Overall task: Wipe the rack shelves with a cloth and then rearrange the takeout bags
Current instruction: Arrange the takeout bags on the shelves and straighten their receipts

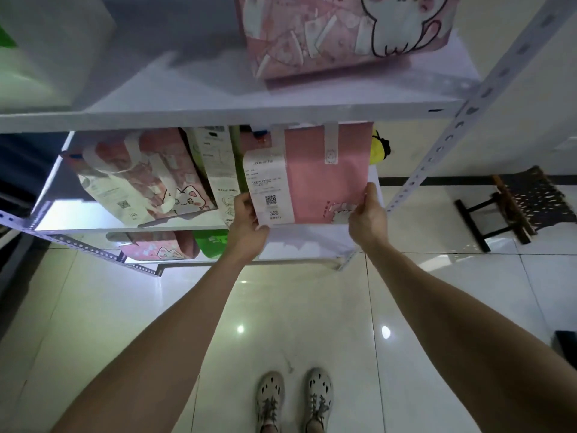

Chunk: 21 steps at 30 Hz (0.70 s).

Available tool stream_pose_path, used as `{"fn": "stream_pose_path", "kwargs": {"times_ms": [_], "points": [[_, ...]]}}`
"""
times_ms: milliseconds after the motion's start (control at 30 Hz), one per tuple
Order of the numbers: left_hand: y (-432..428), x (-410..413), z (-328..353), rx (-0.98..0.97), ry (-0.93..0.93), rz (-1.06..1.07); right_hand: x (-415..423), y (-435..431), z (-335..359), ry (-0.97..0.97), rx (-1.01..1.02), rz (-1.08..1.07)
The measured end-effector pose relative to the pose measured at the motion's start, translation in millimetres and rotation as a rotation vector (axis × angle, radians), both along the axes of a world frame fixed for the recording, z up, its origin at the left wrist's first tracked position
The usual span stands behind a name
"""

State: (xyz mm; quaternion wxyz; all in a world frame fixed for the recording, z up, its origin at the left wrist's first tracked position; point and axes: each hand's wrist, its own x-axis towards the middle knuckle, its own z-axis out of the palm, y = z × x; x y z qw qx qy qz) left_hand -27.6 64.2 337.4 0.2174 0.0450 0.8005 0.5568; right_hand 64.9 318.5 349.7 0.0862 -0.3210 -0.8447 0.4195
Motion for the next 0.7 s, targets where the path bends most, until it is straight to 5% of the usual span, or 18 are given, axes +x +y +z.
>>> {"fn": "stream_pose_path", "kwargs": {"times_ms": [300, 700], "points": [[19.7, -23.4, -84.9, -0.201, 0.102, -0.02, -18.8, 31.9, -72.9, -0.106, 0.136, 0.059], [-61.6, 1.5, -46.3, -0.287, -0.046, -0.02, 52.0, -60.2, -67.4, -0.231, -0.075, -0.158]]}}
